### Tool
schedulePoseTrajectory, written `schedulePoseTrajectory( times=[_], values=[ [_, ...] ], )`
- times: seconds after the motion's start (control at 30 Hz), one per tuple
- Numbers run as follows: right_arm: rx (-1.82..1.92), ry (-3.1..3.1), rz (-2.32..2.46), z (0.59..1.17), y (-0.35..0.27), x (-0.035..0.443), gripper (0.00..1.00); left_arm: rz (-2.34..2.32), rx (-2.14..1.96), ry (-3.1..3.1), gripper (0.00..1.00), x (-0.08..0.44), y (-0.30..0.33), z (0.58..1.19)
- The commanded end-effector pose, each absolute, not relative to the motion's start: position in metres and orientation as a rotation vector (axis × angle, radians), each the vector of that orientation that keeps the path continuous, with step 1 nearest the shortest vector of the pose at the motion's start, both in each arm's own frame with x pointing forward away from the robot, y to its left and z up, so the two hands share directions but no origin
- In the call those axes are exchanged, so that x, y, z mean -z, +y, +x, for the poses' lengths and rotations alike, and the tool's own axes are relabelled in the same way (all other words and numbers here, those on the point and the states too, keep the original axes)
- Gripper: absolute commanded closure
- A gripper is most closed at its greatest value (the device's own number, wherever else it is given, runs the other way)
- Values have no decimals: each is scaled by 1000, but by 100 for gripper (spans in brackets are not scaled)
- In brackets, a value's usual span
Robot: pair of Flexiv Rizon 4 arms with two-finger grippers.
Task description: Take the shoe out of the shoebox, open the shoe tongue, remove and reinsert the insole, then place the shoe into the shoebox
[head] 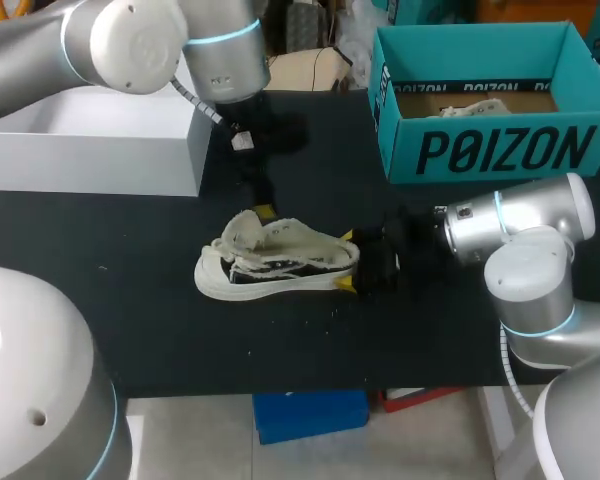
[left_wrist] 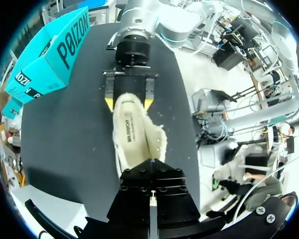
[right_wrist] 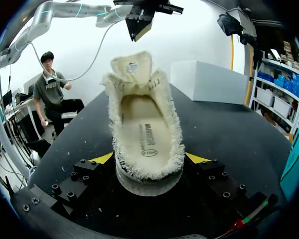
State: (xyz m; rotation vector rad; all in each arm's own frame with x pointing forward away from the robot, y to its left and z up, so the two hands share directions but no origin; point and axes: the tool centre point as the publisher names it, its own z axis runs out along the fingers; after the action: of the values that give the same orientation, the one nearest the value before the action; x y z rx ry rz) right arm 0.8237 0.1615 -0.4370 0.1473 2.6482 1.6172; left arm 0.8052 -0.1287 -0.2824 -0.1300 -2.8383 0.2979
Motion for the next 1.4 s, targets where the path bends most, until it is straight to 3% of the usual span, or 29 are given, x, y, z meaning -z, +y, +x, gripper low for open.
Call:
schedulePoseTrajectory(
  times=[0.03,1.4],
  values=[
    [-1616,2649,149,825,161,439,100,-121,-301,-2744,100,295,-133,812],
    [-1616,2649,149,825,161,439,100,-59,-237,-2745,100,384,-166,806]
  ],
)
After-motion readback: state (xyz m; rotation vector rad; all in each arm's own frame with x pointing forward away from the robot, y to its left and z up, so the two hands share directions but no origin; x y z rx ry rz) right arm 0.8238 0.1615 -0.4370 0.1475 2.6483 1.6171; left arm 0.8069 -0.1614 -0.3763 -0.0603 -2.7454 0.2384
